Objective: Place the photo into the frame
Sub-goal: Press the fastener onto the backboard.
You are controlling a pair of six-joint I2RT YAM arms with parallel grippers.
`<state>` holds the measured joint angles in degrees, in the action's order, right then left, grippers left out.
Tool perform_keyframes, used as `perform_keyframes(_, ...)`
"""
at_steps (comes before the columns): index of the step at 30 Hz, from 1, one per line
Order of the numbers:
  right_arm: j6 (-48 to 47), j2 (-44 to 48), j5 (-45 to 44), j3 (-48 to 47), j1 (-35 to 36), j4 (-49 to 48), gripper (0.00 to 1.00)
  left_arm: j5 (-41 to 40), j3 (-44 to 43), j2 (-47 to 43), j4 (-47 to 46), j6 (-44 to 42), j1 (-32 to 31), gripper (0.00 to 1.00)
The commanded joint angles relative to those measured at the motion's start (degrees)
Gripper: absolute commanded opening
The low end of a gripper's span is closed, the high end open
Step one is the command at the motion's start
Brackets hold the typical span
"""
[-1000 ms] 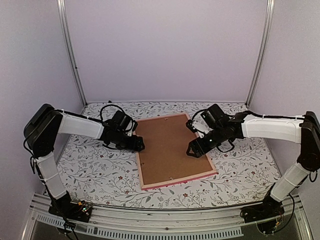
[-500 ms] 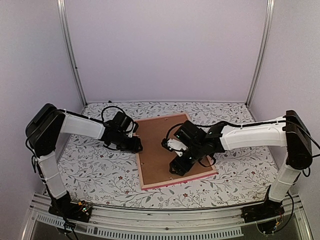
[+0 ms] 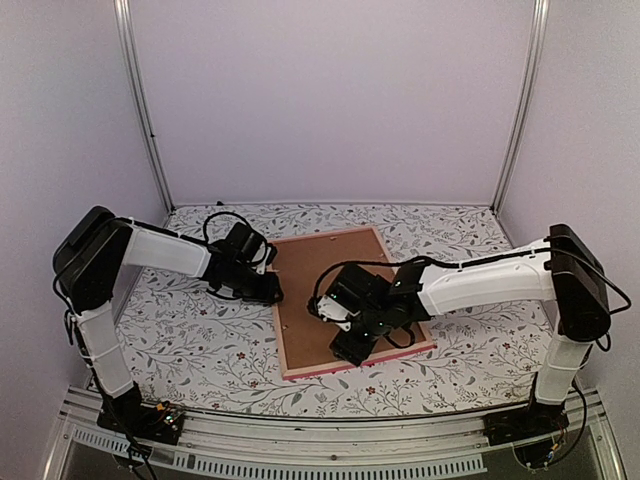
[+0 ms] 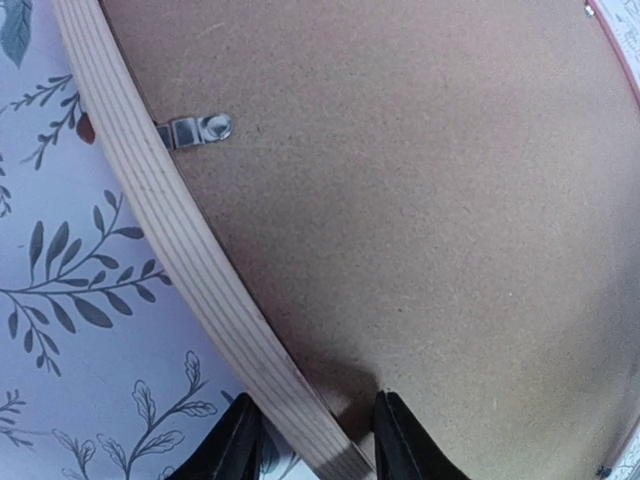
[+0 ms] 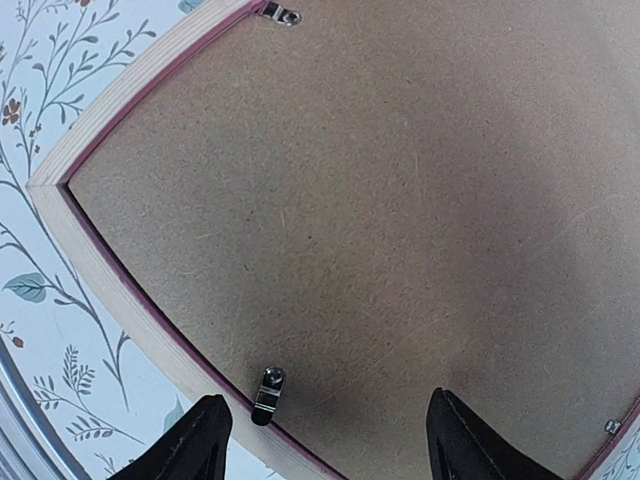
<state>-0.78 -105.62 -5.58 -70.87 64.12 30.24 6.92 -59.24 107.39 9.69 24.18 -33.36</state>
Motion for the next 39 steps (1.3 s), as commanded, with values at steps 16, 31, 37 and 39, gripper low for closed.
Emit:
perform_keyframes(16, -0.83, -3.98, -7.99, -2.25, 1.19, 3.51, 0.66, 1.26, -1.4, 2.18, -0.47, -0.98, 0.51, 0.33)
perform_keyframes(31, 0.51, -1.14, -4.39, -1.95, 1.19, 1.12, 0.65, 1.56, -1.32, 2.65, -0.47, -1.09, 0.58, 0.3)
perform_keyframes(37, 2.67, -0.9, -2.66, -2.17, 1.19, -0.11, 0.66, 1.61, -1.31, 2.67, -0.42, -1.15, 0.58, 0.3)
perform_keyframes(39, 2.79, -0.97, -2.43, -2.19, 1.19, -0.32, 0.66, 1.58, -1.31, 2.68, -0.46, -1.13, 0.56, 0.3)
